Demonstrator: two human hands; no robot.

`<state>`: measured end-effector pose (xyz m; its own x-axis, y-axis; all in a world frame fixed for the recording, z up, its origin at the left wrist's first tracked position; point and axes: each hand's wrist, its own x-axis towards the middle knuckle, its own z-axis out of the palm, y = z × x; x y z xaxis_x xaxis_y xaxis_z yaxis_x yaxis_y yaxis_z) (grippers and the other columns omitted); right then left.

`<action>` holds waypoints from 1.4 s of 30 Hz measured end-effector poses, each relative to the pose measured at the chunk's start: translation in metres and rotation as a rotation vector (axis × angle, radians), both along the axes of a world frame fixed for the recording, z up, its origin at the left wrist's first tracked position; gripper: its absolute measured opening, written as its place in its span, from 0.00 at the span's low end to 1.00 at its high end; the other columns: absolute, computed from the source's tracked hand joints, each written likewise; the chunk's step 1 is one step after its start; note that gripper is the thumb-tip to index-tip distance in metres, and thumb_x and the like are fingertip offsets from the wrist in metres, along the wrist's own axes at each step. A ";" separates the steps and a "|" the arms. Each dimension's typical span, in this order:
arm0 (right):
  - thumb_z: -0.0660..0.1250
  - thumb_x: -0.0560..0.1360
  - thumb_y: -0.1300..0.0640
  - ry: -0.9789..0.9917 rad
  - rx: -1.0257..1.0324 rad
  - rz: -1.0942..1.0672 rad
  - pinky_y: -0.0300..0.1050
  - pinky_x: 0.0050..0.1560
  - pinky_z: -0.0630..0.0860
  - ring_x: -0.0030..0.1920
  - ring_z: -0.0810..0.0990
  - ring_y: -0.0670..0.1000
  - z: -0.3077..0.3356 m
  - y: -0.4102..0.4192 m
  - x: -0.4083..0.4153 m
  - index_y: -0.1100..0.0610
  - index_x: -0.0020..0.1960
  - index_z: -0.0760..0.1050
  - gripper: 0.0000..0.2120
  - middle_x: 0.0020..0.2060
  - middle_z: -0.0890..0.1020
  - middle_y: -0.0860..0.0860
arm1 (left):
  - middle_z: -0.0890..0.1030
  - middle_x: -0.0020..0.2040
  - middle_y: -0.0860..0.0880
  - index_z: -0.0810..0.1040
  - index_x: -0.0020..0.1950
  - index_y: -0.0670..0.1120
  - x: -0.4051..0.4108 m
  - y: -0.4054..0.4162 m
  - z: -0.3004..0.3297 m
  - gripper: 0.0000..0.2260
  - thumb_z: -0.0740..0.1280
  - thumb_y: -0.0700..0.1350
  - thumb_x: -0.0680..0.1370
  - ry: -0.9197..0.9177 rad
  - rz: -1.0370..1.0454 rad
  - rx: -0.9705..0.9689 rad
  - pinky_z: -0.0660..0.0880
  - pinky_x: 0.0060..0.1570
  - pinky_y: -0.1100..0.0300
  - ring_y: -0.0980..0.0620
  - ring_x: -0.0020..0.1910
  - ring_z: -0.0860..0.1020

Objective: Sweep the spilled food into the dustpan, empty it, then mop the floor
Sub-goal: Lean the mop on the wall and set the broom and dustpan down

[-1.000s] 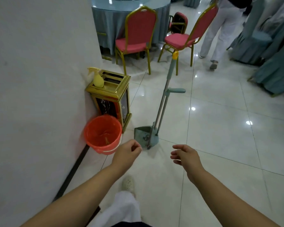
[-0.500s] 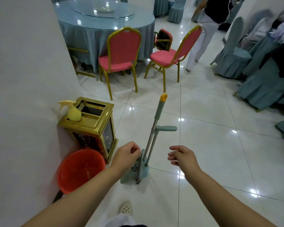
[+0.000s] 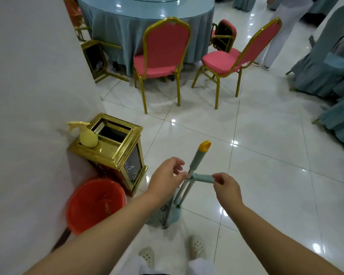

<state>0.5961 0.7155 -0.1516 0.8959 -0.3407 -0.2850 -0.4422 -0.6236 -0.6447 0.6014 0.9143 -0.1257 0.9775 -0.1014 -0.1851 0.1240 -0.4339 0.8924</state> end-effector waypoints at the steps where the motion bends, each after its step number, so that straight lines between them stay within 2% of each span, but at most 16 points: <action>1: 0.60 0.79 0.62 0.010 -0.061 0.068 0.35 0.38 0.73 0.41 0.76 0.46 -0.006 -0.005 0.009 0.54 0.62 0.76 0.13 0.48 0.77 0.49 | 0.76 0.48 0.62 0.71 0.55 0.61 0.004 -0.005 0.000 0.11 0.68 0.51 0.75 0.009 0.012 -0.007 0.71 0.35 0.73 0.63 0.48 0.76; 4: 0.64 0.78 0.62 0.050 -0.199 0.288 0.42 0.52 0.77 0.52 0.76 0.49 -0.021 -0.020 0.034 0.54 0.66 0.74 0.17 0.58 0.77 0.52 | 0.75 0.52 0.63 0.72 0.63 0.59 0.012 -0.022 -0.004 0.17 0.68 0.50 0.75 0.033 0.071 -0.036 0.71 0.41 0.73 0.63 0.52 0.75; 6: 0.64 0.77 0.60 0.074 -0.280 0.437 0.46 0.58 0.76 0.56 0.76 0.51 -0.030 -0.030 0.047 0.53 0.67 0.74 0.18 0.59 0.77 0.51 | 0.76 0.54 0.61 0.72 0.64 0.58 0.015 -0.036 -0.005 0.17 0.68 0.49 0.76 0.042 0.124 -0.053 0.71 0.44 0.71 0.61 0.54 0.75; 11: 0.63 0.77 0.54 0.135 -0.348 0.728 0.44 0.52 0.77 0.50 0.78 0.49 -0.042 -0.047 0.068 0.51 0.65 0.75 0.16 0.53 0.80 0.49 | 0.76 0.53 0.63 0.73 0.60 0.59 0.015 -0.070 -0.008 0.12 0.63 0.49 0.78 0.071 0.206 -0.054 0.76 0.51 0.59 0.60 0.52 0.76; 13: 0.64 0.76 0.54 0.165 -0.324 0.806 0.42 0.46 0.77 0.47 0.78 0.48 -0.046 -0.051 0.071 0.51 0.62 0.75 0.15 0.50 0.79 0.48 | 0.77 0.52 0.62 0.72 0.59 0.58 0.012 -0.079 -0.008 0.10 0.63 0.50 0.78 0.082 0.248 -0.049 0.77 0.54 0.51 0.56 0.53 0.77; 15: 0.65 0.76 0.54 0.198 -0.302 0.879 0.37 0.38 0.72 0.42 0.77 0.46 -0.049 -0.055 0.071 0.51 0.60 0.75 0.13 0.46 0.78 0.46 | 0.78 0.53 0.58 0.71 0.58 0.56 0.008 -0.088 -0.006 0.09 0.63 0.51 0.79 0.083 0.274 -0.006 0.77 0.54 0.48 0.53 0.54 0.77; 17: 0.65 0.76 0.54 0.216 -0.298 0.948 0.34 0.34 0.69 0.39 0.75 0.45 -0.051 -0.056 0.070 0.51 0.57 0.75 0.10 0.41 0.76 0.45 | 0.79 0.53 0.55 0.70 0.57 0.56 0.003 -0.095 -0.004 0.07 0.62 0.51 0.79 0.083 0.285 0.037 0.78 0.53 0.48 0.53 0.52 0.78; 20: 0.65 0.76 0.55 0.203 -0.281 0.999 0.37 0.37 0.72 0.39 0.75 0.45 -0.052 -0.053 0.065 0.52 0.55 0.75 0.08 0.40 0.76 0.45 | 0.80 0.51 0.52 0.70 0.54 0.56 -0.009 -0.098 -0.003 0.05 0.62 0.51 0.79 0.075 0.315 0.052 0.77 0.51 0.46 0.51 0.50 0.78; 22: 0.63 0.77 0.55 0.186 -0.270 1.024 0.35 0.34 0.70 0.36 0.73 0.43 -0.052 -0.047 0.060 0.53 0.54 0.76 0.07 0.37 0.74 0.44 | 0.79 0.51 0.51 0.71 0.54 0.55 -0.020 -0.094 -0.003 0.05 0.62 0.50 0.79 0.052 0.344 0.032 0.76 0.51 0.44 0.48 0.51 0.78; 24: 0.62 0.77 0.57 0.175 -0.273 1.055 0.35 0.33 0.69 0.35 0.73 0.44 -0.051 -0.039 0.056 0.55 0.53 0.76 0.07 0.37 0.74 0.44 | 0.79 0.48 0.52 0.70 0.53 0.56 -0.031 -0.087 -0.001 0.04 0.62 0.49 0.79 0.037 0.381 0.008 0.76 0.51 0.44 0.48 0.50 0.78; 26: 0.63 0.77 0.58 0.182 -0.284 1.091 0.37 0.37 0.70 0.38 0.74 0.46 -0.047 -0.028 0.050 0.55 0.53 0.75 0.07 0.39 0.75 0.46 | 0.78 0.46 0.55 0.70 0.52 0.57 -0.043 -0.078 0.001 0.04 0.62 0.49 0.79 0.021 0.422 -0.014 0.76 0.51 0.44 0.50 0.49 0.78; 28: 0.63 0.76 0.58 0.190 -0.303 1.124 0.39 0.39 0.70 0.40 0.74 0.48 -0.043 -0.016 0.043 0.55 0.53 0.74 0.07 0.40 0.75 0.46 | 0.78 0.49 0.57 0.72 0.55 0.57 -0.056 -0.067 0.004 0.06 0.63 0.49 0.79 0.017 0.460 -0.055 0.77 0.52 0.48 0.54 0.51 0.77; 30: 0.63 0.77 0.57 0.191 -0.334 1.159 0.41 0.43 0.72 0.40 0.75 0.48 -0.038 -0.002 0.032 0.54 0.53 0.74 0.06 0.40 0.75 0.46 | 0.78 0.49 0.64 0.72 0.54 0.65 -0.073 -0.053 0.008 0.09 0.63 0.50 0.78 0.010 0.493 -0.090 0.75 0.50 0.57 0.62 0.51 0.76; 32: 0.62 0.77 0.56 0.186 -0.358 1.196 0.42 0.46 0.73 0.41 0.75 0.48 -0.034 0.013 0.018 0.53 0.53 0.73 0.05 0.40 0.75 0.46 | 0.77 0.47 0.69 0.71 0.52 0.67 -0.092 -0.039 0.011 0.09 0.63 0.52 0.76 0.009 0.523 -0.085 0.73 0.49 0.60 0.67 0.50 0.75; 37: 0.62 0.78 0.55 0.160 -0.362 1.313 0.38 0.42 0.68 0.39 0.73 0.46 -0.025 0.059 -0.030 0.53 0.53 0.74 0.05 0.38 0.73 0.45 | 0.77 0.51 0.60 0.72 0.60 0.59 -0.151 0.004 0.014 0.12 0.65 0.48 0.77 -0.033 0.580 -0.101 0.75 0.56 0.53 0.57 0.54 0.76; 42: 0.62 0.78 0.58 0.194 -0.342 1.400 0.37 0.37 0.68 0.38 0.75 0.48 -0.016 0.118 -0.092 0.50 0.47 0.74 0.04 0.37 0.76 0.46 | 0.77 0.50 0.59 0.72 0.57 0.60 -0.225 0.056 0.021 0.10 0.65 0.49 0.77 -0.068 0.622 -0.068 0.76 0.54 0.51 0.55 0.52 0.76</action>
<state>0.5041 0.8334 -0.1680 0.5022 0.6884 -0.5234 0.5842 -0.7163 -0.3815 0.3766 0.9700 -0.1046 0.8664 0.4810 -0.1341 0.2775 -0.2406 0.9301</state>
